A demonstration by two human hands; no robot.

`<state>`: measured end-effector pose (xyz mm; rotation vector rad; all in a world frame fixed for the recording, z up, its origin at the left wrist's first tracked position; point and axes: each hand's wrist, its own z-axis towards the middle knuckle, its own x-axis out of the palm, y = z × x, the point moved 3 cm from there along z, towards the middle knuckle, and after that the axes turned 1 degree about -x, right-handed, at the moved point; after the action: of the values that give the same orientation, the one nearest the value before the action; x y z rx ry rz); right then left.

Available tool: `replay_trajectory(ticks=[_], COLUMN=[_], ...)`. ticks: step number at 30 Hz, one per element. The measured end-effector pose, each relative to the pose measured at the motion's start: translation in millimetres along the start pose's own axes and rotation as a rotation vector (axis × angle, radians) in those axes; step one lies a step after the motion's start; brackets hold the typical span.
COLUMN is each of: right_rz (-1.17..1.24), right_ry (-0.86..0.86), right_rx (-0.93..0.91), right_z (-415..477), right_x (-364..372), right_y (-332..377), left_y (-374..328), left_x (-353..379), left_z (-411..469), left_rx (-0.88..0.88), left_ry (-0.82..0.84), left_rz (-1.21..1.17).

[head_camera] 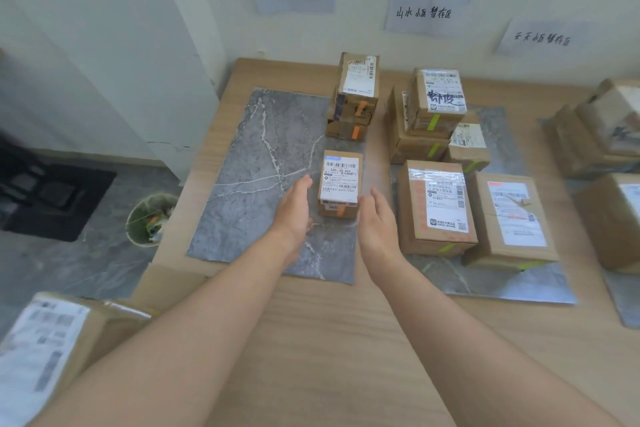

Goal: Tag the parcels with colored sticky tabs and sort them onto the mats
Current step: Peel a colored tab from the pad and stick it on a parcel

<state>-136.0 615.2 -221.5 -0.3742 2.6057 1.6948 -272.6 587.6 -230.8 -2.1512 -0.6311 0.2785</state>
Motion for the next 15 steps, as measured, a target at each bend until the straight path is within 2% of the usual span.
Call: replay_trajectory(ticks=[15], right_rz=[0.116], right_ry=[0.062], right_rx=[-0.219], right_z=[-188.5], right_x=[-39.1], right_y=[73.5], left_y=[-24.5], left_x=[-19.4], left_z=[-225.4], left_rx=[0.237], left_ry=[0.022], left_rz=[0.025])
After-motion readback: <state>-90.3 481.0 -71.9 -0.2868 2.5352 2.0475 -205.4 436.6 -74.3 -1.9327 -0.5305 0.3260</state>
